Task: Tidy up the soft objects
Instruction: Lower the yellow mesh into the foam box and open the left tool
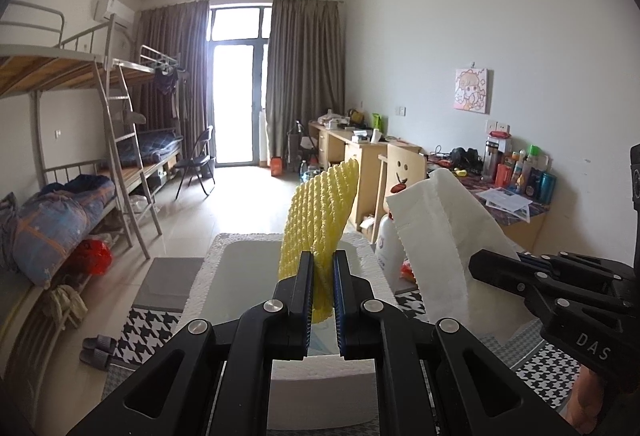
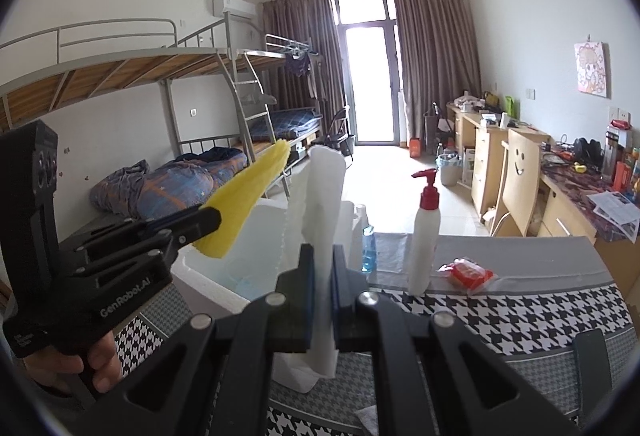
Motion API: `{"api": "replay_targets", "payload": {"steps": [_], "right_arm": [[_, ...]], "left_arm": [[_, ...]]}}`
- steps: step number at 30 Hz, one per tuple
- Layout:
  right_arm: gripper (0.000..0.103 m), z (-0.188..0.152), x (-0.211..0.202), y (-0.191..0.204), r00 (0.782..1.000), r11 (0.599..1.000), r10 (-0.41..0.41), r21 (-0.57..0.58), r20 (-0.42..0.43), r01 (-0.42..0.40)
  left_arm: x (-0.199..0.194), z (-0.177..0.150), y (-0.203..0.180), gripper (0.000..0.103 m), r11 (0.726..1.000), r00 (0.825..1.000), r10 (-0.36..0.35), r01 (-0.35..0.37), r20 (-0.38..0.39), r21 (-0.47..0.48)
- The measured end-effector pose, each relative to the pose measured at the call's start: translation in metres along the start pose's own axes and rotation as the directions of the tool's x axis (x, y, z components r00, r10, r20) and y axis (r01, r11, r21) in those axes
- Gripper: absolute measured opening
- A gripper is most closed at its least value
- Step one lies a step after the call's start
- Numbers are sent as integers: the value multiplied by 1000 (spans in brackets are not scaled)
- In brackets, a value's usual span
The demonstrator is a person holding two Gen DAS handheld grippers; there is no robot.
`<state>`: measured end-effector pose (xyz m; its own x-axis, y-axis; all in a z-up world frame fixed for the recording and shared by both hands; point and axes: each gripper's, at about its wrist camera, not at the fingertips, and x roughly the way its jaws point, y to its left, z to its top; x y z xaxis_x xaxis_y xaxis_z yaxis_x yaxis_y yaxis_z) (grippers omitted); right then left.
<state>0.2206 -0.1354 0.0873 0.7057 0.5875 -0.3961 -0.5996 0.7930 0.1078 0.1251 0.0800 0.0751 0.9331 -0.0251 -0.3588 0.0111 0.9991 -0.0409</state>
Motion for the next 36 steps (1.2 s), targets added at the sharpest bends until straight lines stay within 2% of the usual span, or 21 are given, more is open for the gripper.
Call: {"api": "replay_targets", "payload": {"steps": [11,36], "right_arm": [[10,2,10,4,1000,1000,-4,10,-18,4],[10,-1,23,2,999,1000,-18,19,-41,18]], "left_arm": [[17,-2,14,10,1000,999,3,-4,-45,-12],[48,-8,16,10,1000,990,8,-11,-138,-22]]}}
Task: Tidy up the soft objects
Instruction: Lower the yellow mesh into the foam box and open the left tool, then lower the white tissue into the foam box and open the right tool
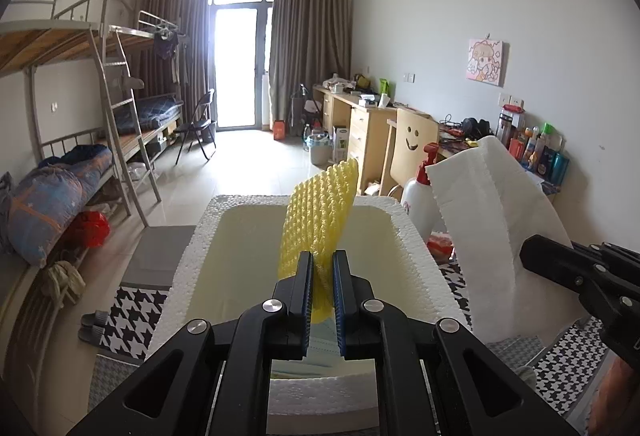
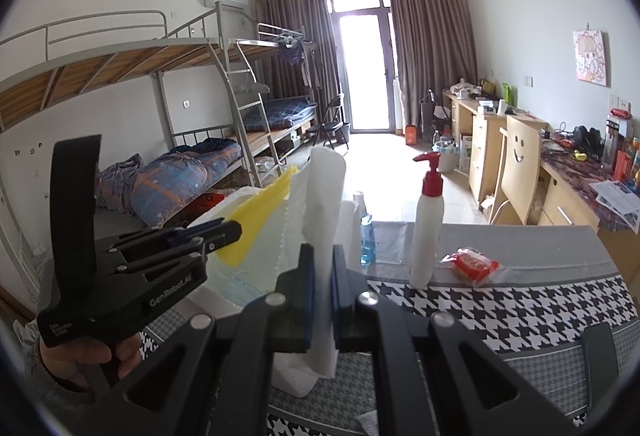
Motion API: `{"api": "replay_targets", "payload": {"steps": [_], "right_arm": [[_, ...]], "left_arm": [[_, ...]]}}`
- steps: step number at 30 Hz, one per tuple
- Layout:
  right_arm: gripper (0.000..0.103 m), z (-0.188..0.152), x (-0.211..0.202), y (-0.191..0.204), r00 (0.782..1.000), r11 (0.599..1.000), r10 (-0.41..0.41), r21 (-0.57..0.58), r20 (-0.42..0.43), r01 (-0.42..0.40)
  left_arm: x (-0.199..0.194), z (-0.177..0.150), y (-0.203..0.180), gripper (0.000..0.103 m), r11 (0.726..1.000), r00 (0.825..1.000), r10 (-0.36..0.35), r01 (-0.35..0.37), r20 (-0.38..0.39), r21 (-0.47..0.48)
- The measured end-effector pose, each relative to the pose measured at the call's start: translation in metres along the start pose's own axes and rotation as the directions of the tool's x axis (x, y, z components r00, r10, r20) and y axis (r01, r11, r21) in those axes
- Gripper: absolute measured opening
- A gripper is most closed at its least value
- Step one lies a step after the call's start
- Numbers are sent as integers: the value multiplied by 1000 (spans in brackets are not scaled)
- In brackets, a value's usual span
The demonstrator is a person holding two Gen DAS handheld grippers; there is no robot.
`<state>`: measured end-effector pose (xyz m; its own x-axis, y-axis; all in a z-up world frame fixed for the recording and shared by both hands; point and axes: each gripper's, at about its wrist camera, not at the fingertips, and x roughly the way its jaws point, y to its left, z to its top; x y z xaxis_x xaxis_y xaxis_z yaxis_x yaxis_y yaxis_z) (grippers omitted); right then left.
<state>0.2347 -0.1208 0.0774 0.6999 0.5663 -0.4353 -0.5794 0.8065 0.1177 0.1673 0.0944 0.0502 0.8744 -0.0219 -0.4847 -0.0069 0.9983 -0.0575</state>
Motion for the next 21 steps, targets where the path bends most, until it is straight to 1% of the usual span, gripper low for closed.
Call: {"api": "replay_targets", "payload": {"steps": [4,6,8,9,12,14,15,16,18,20,21], "right_arm": [[10,-1,0,0,1000,1000,-3,3,-2,3],[10,-1,-1,1,1000,1000,-4,3,-5,4],[10,-1,-1,2,1000,1000,-1,2,-3,1],[10,-1,-1,3,1000,1000,-1,2,-3,1],[10,-1,1,3,1000,1000,0,2,-4,0],[10,-1,0,3,1000,1000,0,-1,-4,0],[10,-1,0,3,1000,1000,-1,-1,-4,1],[10,-1,1,4,1000,1000,0,-2,-4,0],[10,-1,1,4,1000,1000,-1,0,-4,1],[10,-1,0,4,1000,1000,0,0,-3,0],[10,-1,0,4,1000,1000,-1,1,-2,1]], "left_arm": [[1,0,0,13,1000,1000,14,-14,-7,1],[0,-1,0,25,1000,1000,20,-20,-4,7],[-2,-2,1,55,1000,1000,21,-21,-3,5],[-3,-2,1,59,1000,1000,24,-24,4,2],[-5,-3,4,62,1000,1000,26,-26,7,-8],[-6,-3,6,78,1000,1000,27,-27,12,-14],[-7,-4,8,81,999,999,31,-31,19,-19],[-9,-4,8,83,999,999,35,-35,24,-20],[-12,-5,11,84,999,999,35,-34,33,-27],[-13,-5,13,91,999,999,34,-33,30,-35],[-14,-6,15,92,999,999,36,-35,34,-38]]}}
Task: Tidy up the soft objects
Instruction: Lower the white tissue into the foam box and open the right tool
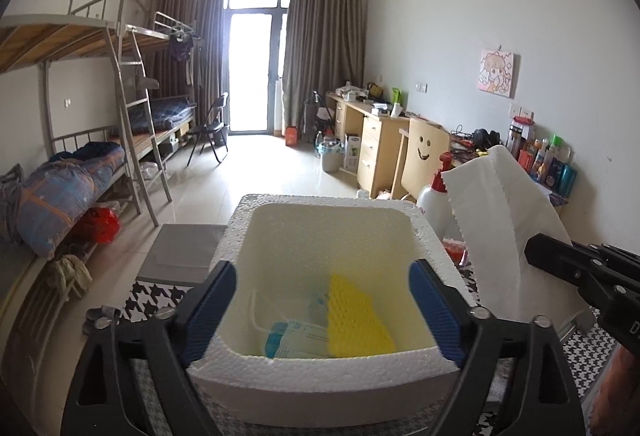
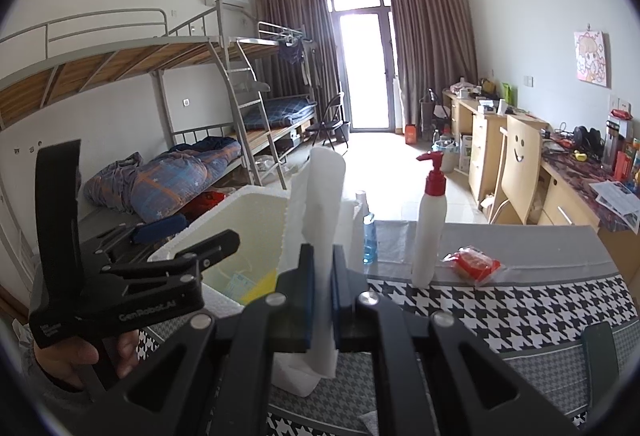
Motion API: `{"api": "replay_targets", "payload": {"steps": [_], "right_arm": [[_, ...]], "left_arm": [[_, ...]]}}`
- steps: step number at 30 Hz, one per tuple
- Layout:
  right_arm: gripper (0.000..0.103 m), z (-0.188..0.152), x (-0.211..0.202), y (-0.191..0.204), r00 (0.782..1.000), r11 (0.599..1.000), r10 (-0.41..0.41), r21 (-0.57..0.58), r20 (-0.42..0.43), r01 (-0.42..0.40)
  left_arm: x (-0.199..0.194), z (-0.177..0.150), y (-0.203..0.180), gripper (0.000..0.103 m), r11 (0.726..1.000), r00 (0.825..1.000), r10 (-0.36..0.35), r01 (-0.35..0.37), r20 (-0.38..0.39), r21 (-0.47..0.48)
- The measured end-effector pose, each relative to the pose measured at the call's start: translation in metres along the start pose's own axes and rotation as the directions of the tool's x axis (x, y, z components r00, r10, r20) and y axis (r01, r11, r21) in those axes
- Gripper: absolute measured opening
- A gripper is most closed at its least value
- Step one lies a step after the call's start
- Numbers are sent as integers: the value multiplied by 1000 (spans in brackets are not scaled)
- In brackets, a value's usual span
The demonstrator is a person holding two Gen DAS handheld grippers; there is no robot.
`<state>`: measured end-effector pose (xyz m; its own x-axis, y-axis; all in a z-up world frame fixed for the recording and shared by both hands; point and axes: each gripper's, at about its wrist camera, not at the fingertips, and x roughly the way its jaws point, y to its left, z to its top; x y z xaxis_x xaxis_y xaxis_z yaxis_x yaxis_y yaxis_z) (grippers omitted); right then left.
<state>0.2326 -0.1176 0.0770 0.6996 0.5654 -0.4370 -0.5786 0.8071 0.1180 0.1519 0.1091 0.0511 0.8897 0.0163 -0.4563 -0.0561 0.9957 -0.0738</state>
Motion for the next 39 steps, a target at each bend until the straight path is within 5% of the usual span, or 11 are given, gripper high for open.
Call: {"api": "replay_targets", "payload": {"steps": [8,39], "right_arm": [[10,0,2,1,1000,1000,-1,0,6,1],[10,22,19,31,999,997,48,-58,17,-47]], "left_arm": [[-9,-2,9,100,999,998,42,-42,42,-9],[-40,-14,33,102,993,989,117,-113,86,-45]]}}
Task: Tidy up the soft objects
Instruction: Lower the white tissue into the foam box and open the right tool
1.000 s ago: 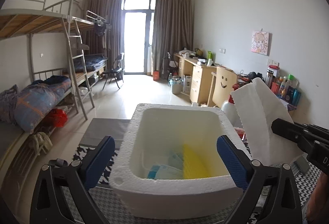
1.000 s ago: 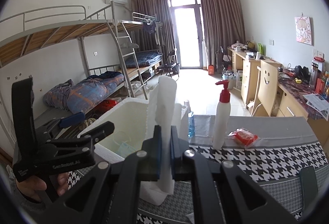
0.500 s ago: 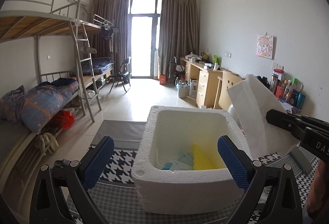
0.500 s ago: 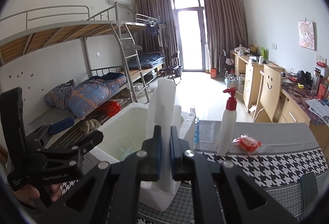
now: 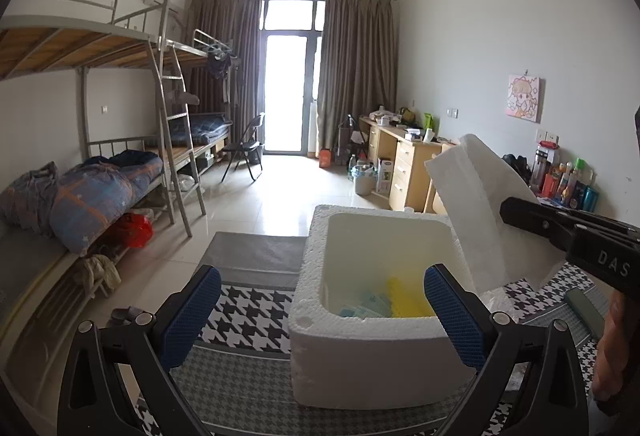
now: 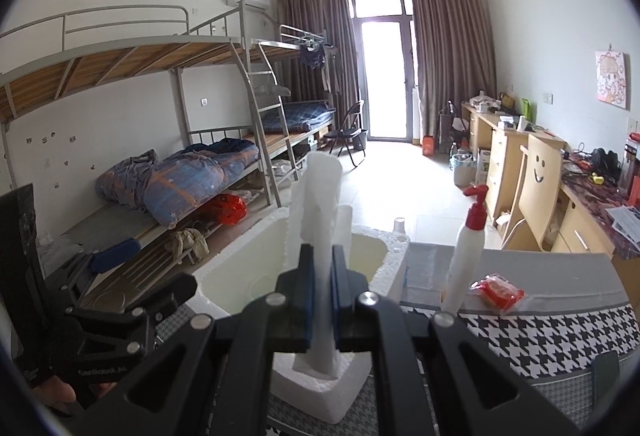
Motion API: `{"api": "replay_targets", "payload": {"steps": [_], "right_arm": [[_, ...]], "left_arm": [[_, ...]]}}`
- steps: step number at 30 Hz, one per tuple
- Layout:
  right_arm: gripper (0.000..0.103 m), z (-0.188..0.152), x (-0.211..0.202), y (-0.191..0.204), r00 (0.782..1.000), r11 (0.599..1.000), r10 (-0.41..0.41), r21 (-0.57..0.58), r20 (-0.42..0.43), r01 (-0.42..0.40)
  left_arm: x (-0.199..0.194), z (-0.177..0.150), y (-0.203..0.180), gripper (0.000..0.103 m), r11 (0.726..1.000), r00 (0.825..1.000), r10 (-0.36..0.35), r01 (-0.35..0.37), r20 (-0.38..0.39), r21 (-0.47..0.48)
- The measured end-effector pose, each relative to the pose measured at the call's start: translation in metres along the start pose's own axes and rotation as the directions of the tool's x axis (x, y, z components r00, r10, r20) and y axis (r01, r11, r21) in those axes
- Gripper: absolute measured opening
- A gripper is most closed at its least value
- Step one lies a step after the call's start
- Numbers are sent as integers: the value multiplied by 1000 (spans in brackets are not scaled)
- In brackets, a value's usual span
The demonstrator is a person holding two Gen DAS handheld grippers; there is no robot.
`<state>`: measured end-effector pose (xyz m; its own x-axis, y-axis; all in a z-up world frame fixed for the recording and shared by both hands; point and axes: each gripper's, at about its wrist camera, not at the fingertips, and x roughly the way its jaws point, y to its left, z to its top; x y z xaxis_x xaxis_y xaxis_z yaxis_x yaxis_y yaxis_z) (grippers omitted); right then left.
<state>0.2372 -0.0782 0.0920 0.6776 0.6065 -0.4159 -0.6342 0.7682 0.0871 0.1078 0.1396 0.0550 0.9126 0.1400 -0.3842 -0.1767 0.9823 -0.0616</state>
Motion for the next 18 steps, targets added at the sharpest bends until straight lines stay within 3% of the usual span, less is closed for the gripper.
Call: {"api": "replay_targets", "payload": {"steps": [18], "right_arm": [[10,1,22,6,998,1000,20,2,-51,-20]], "left_arm": [[-5,-5,17,102,999,999,31,-32,-7,-18]]}}
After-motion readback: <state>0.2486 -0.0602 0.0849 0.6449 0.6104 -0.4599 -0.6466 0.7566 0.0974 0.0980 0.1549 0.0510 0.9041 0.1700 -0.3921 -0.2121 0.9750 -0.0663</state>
